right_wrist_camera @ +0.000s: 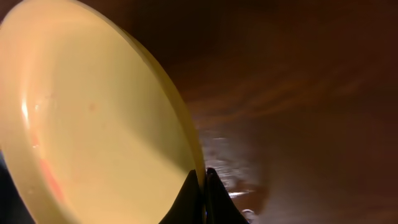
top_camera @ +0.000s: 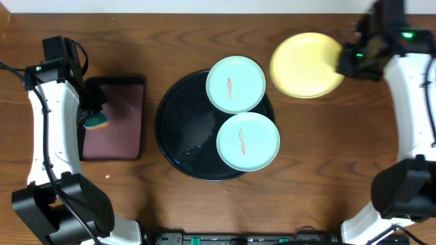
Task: Clean dirty plates on tray and stack at the side
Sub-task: 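Carry yellow plate right and set it on the table, then move right gripper to the lower pale green plate and grip its rim, then scrub the pale green plate with the sponge in left gripper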
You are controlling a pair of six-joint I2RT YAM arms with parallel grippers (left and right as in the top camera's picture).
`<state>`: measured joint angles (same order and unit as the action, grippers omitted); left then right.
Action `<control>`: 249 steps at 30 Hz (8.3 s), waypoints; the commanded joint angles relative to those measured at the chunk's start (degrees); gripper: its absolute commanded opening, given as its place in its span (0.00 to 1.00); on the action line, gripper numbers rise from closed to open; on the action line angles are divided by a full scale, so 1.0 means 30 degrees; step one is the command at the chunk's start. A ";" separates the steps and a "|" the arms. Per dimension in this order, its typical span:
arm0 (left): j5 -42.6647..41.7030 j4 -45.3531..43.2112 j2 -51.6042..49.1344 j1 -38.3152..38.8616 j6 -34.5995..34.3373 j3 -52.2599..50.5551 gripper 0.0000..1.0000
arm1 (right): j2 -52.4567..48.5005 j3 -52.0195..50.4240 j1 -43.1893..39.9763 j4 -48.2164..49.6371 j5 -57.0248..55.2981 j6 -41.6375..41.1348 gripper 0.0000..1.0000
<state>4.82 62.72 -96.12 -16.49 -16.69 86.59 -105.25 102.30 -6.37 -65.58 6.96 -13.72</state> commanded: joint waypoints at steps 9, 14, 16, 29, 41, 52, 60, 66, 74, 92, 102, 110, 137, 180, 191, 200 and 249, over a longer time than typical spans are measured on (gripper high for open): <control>0.0095 -0.0277 0.0211 -0.0066 0.0124 -0.0291 0.07 | -0.0284 -0.7235 -0.2484 0.5136 0.1588 0.1530 0.01; 0.0095 -0.0401 0.0211 -0.0066 0.0124 -0.0291 0.07 | -0.0284 -0.9828 -0.2470 0.8306 0.1632 0.1610 0.01; 0.0102 -0.0437 0.0211 -0.0066 0.0131 -0.0291 0.08 | -0.0284 -1.0965 -0.2477 0.9755 0.1632 0.1639 0.01; 0.0102 -0.0430 0.0211 -0.0066 0.0131 -0.0291 0.07 | 0.0182 -1.1482 -0.2448 0.9734 0.1719 0.1821 0.30; 0.0102 -0.0444 0.0211 -0.0066 0.0131 -0.0291 0.08 | 0.1195 -0.5916 0.0787 0.2127 0.3927 0.1887 0.43; 0.0102 -0.0452 0.0211 -0.0066 0.0138 -0.0291 0.08 | 0.0051 -0.8619 0.6135 0.2251 0.3483 0.1005 0.42; 0.0102 -0.0444 0.0211 -0.0066 0.0138 -0.0291 0.07 | -0.0801 -0.9814 0.7788 0.3410 0.3475 0.0991 0.38; 0.0102 -0.0444 0.0211 -0.0066 0.0138 -0.0291 0.07 | -0.1180 -1.0397 0.8000 0.3577 0.3249 0.0576 0.18; 0.0095 -0.0525 0.0226 -0.0036 0.0204 -0.0284 0.07 | -0.0889 -0.9967 0.8823 0.3570 0.4393 0.0437 0.01; -0.0940 -0.0568 0.0714 0.3570 0.0546 -0.0291 0.07 | -0.2433 -0.8480 1.3151 0.7927 0.3679 -0.4947 0.01; -0.2484 -0.1217 0.0707 0.7074 -0.0911 -0.1392 0.08 | -0.3679 -0.8488 1.3231 0.8182 0.3490 -0.5501 0.01; -0.4947 -0.4554 0.0605 0.9916 -0.2586 -0.4634 0.07 | -0.3716 -0.8488 1.3231 0.8167 0.3555 -0.5493 0.01; -0.4007 -1.0550 0.0590 1.3602 -0.4860 -1.1183 0.08 | -0.3716 -0.8488 1.3231 0.8233 0.3555 -0.5493 0.01; -0.7453 -1.1431 0.0590 1.3610 0.1253 -1.1679 0.07 | -0.3716 -0.8488 1.3238 0.8225 0.3555 -0.5493 0.01; -0.4422 -1.4666 0.0583 1.3318 0.1545 -1.1679 0.07 | -0.3716 -0.8488 1.3245 0.8204 0.3555 -0.5493 0.01; -0.0678 -1.6014 -0.1005 1.3311 0.1188 -1.1679 0.07 | -0.3716 -0.8488 1.3245 0.8233 0.3570 -0.5501 0.01; -0.5355 -0.8663 -0.0925 1.3325 0.1865 -1.0571 0.07 | -0.3716 -0.8488 1.3231 0.8298 0.3701 -0.5493 0.01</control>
<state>-4.38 36.86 -97.19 23.64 -13.93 55.31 -115.79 76.12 33.19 -40.86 18.39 -29.34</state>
